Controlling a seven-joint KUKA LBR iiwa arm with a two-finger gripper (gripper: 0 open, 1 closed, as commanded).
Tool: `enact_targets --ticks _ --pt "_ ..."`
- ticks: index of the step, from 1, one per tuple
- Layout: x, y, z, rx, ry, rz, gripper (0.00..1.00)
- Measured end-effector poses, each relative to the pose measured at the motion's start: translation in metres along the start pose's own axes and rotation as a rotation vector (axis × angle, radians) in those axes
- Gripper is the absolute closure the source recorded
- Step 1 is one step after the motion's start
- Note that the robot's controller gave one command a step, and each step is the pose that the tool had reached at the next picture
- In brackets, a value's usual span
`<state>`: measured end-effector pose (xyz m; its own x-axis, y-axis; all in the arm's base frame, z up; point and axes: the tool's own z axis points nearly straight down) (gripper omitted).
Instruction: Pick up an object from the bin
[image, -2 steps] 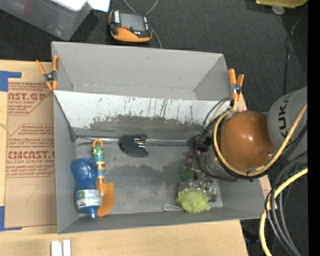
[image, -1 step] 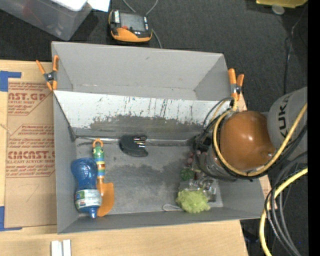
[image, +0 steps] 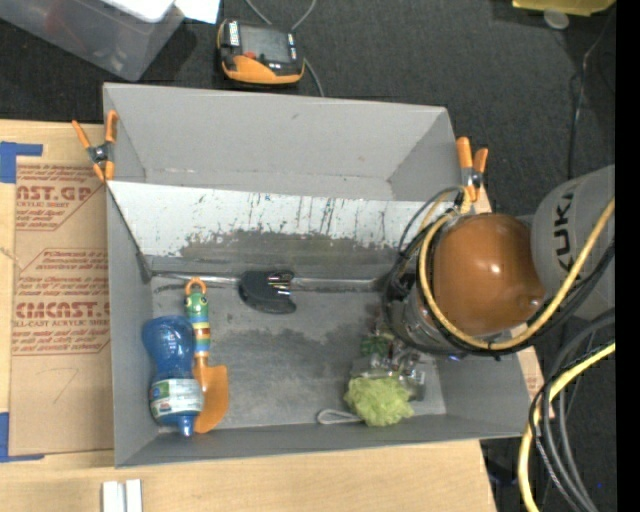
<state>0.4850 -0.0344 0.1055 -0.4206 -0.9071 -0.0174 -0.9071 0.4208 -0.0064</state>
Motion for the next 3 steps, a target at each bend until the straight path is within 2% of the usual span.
enact_targets --ticks 1,2,3 --pt "0.005 -0.004 0.026 0.004 -0.003 -0.042 1.0" --pt "0.004 -0.003 -0.061 0.0 -0.002 0.005 1.0" --pt "0.003 -0.006 -0.064 0.001 -0.004 -0.012 1.0"
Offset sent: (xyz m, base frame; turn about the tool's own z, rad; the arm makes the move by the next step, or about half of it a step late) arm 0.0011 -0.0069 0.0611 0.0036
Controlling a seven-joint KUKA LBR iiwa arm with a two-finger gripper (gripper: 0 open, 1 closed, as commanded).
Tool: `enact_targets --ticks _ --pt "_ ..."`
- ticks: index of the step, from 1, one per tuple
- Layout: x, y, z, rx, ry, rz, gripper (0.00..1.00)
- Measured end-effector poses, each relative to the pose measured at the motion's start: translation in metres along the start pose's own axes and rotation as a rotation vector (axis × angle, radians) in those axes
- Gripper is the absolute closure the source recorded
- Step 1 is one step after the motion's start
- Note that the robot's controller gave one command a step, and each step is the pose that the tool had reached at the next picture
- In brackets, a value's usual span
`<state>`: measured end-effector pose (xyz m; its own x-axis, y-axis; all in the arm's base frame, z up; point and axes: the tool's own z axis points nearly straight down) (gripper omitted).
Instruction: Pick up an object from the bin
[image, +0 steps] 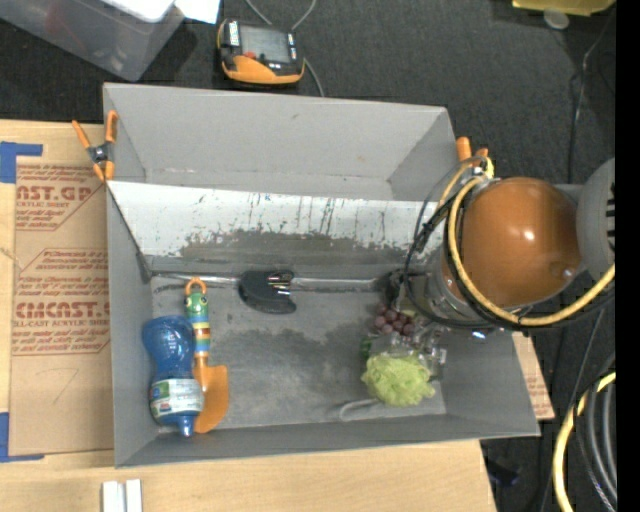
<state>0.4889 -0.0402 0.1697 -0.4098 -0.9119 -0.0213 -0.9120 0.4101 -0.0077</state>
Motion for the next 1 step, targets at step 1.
enact_targets --ticks 1 --pt "-0.0097 -0.0153 0.061 0.003 -0.001 -0.416 1.0"
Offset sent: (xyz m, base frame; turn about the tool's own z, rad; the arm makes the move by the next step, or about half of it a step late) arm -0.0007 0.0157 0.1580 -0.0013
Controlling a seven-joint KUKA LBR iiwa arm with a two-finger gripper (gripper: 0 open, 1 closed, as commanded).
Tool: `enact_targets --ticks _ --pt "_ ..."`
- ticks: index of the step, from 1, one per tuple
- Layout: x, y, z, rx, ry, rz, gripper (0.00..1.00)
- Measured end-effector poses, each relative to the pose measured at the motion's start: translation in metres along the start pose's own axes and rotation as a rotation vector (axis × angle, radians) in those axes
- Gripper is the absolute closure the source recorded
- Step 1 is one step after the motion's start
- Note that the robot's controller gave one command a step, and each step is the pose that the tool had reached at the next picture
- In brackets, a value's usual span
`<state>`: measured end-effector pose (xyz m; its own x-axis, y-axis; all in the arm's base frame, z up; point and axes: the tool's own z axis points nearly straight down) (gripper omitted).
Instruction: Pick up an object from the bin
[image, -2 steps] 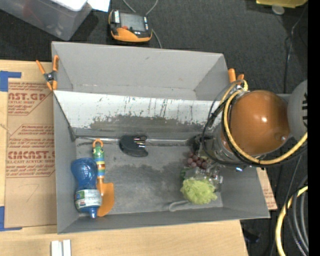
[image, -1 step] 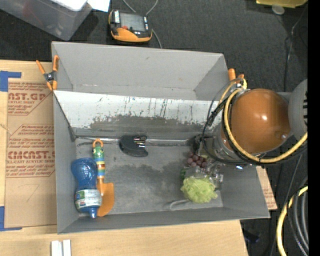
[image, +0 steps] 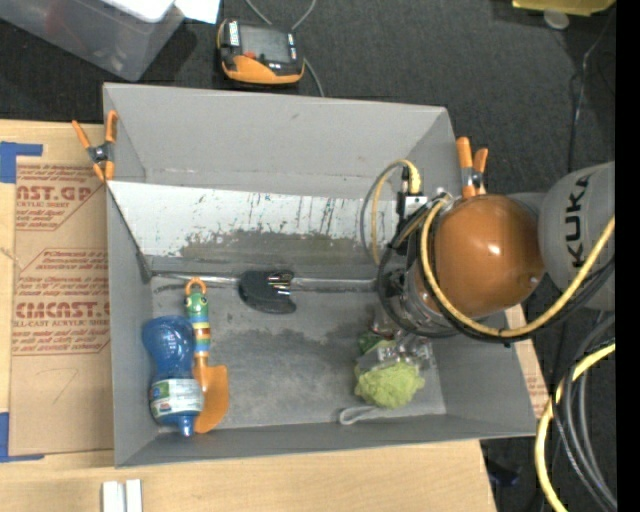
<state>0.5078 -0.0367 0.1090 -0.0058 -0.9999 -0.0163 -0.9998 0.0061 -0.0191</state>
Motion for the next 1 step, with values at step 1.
enact_targets --ticks 1 --pt "-0.0075 0.0073 -0.0859 -0.005 -0.003 0.144 1.0"
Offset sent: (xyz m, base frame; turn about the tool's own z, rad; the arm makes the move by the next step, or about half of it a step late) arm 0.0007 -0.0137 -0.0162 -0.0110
